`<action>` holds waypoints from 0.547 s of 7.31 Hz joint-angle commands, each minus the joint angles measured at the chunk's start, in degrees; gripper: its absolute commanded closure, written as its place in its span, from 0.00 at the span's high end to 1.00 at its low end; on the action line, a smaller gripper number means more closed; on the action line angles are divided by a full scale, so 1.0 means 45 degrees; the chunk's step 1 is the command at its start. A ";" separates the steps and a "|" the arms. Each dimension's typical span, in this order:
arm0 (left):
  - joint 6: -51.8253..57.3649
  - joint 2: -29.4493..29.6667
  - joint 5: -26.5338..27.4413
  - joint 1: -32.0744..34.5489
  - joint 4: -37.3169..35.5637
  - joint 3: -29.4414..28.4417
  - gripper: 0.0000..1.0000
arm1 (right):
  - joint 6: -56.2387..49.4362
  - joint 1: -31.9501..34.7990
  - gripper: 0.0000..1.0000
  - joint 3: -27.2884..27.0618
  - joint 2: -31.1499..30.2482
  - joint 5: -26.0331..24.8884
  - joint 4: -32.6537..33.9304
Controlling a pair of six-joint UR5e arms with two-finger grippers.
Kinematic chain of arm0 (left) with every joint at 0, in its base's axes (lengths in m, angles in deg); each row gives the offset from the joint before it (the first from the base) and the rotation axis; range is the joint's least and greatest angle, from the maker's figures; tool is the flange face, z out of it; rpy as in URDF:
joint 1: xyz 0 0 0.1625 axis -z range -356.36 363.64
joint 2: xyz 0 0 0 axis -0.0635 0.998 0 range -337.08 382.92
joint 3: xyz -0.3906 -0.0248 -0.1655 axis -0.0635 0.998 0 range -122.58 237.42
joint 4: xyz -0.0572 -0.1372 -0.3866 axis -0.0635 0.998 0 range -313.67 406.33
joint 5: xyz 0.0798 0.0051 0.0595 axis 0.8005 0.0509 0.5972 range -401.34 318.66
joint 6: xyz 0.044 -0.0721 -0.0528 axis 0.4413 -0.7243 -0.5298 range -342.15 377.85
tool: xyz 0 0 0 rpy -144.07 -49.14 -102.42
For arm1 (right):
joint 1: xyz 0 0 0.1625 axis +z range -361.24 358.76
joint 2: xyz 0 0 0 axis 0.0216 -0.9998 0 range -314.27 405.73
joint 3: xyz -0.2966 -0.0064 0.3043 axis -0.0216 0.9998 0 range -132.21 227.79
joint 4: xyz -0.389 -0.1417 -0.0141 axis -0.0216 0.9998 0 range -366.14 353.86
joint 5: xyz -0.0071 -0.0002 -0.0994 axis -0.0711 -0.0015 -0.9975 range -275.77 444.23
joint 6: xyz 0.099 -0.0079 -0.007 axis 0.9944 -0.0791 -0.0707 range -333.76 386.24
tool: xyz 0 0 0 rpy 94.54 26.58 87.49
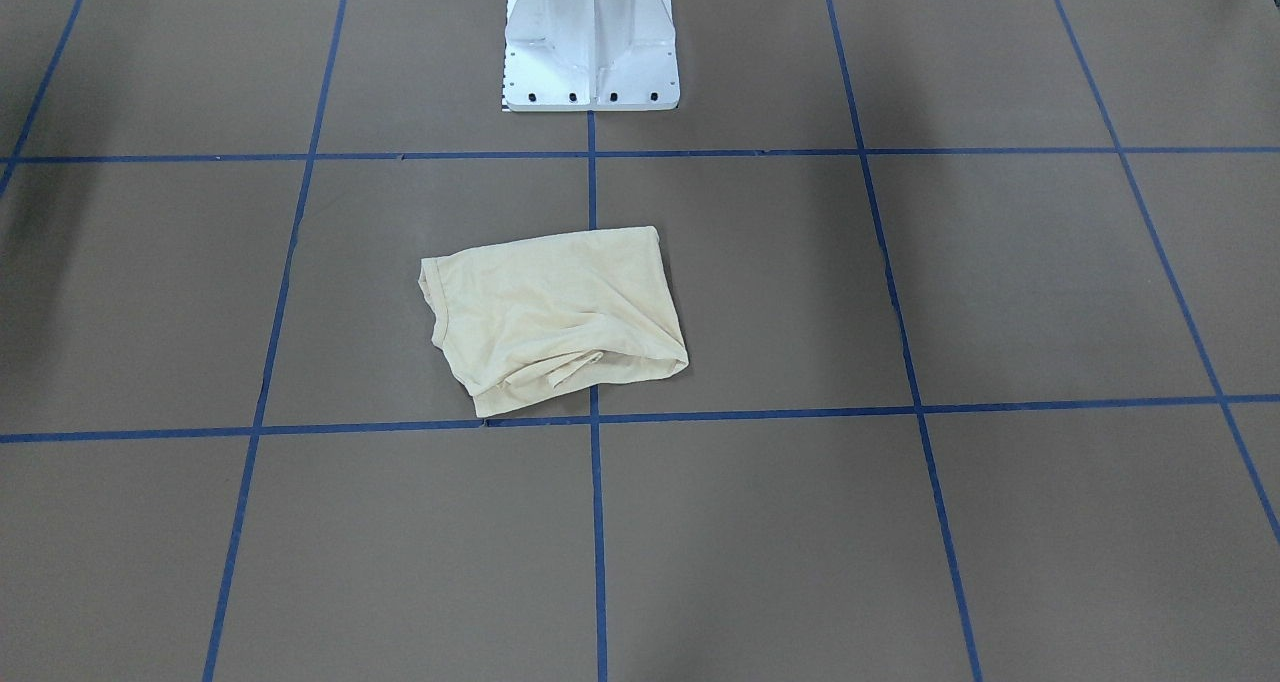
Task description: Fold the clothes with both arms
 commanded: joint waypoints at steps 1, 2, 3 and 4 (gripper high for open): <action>0.0000 -0.0019 0.0008 0.0009 -0.0002 0.0043 1.00 | 0.0000 -0.0031 1.00 -0.0006 -0.0003 0.0009 0.0000; 0.0000 -0.0019 0.0008 0.0009 -0.0002 0.0063 1.00 | 0.0000 -0.0032 1.00 -0.0006 -0.0003 0.0009 0.0000; 0.0000 -0.0039 0.0008 0.0009 -0.0002 0.0082 1.00 | 0.0019 -0.0051 1.00 -0.0006 -0.0003 0.0009 0.0000; 0.0000 -0.0039 0.0008 0.0009 -0.0002 0.0102 1.00 | 0.0019 -0.0051 1.00 -0.0025 -0.0023 0.0067 0.0000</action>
